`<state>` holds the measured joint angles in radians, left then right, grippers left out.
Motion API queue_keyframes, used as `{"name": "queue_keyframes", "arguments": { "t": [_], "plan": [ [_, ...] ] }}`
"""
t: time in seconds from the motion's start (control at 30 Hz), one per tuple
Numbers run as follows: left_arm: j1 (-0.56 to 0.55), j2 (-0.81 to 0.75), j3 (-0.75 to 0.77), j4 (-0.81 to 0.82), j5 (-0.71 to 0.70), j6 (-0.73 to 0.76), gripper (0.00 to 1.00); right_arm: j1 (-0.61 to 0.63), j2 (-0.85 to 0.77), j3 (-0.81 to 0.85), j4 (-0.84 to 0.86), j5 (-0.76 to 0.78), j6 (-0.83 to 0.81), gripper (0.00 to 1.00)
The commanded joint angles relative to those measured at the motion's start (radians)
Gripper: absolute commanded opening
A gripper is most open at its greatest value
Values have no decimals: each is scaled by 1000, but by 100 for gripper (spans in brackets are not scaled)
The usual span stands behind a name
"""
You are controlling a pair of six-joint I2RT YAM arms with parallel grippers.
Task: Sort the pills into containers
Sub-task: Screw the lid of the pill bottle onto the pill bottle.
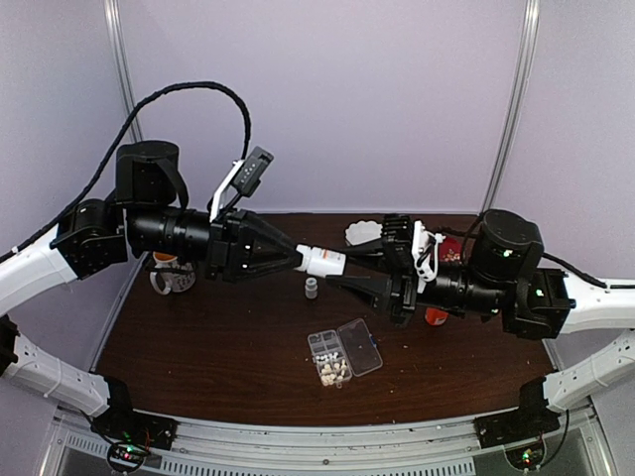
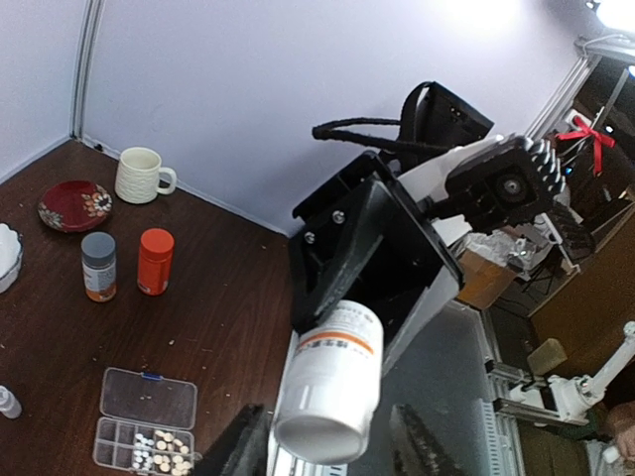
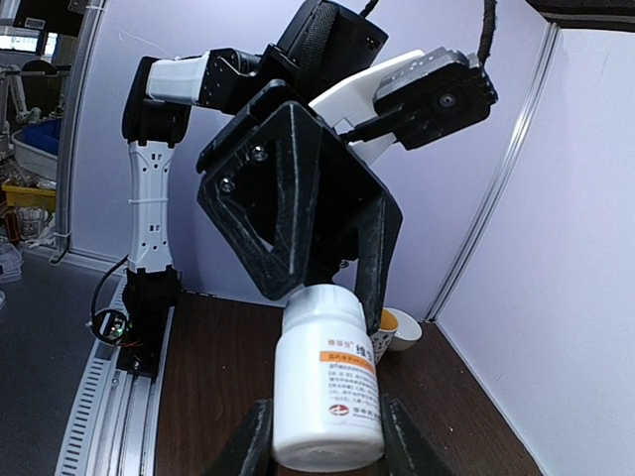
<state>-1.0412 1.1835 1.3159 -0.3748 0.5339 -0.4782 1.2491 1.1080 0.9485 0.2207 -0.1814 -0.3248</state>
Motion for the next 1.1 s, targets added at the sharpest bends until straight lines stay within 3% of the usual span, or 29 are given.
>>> {"name": "queue_keyframes", "arguments": {
  "t": [0.0, 0.13, 0.2, 0.43, 0.77, 0.87, 1.0, 1.07],
  "plan": [
    [-3, -3, 10, 18, 24, 5, 51, -1, -10, -2, 21, 22, 13, 0],
    [-3, 2, 11, 13, 27, 5, 53, -1, -8, -1, 22, 22, 10, 0],
    [-2, -1, 11, 10, 22, 9, 46, -1, -8, -1, 21, 23, 8, 0],
    [-3, 13, 17, -3, 31, 7, 47, -2, -7, 2, 18, 22, 8, 0],
    [-3, 12, 20, -5, 25, 12, 22, -2, -12, 0, 16, 18, 10, 0],
    [-3, 9, 18, -6, 15, 17, 19, -2, -13, -3, 21, 22, 15, 0],
    [-3, -6, 12, -3, -9, 62, 0, -2, -8, 6, 30, 28, 62, 0],
    [-3, -12, 11, -4, -25, 93, 0, -2, 0, 18, 30, 15, 123, 0]
  ]
}}
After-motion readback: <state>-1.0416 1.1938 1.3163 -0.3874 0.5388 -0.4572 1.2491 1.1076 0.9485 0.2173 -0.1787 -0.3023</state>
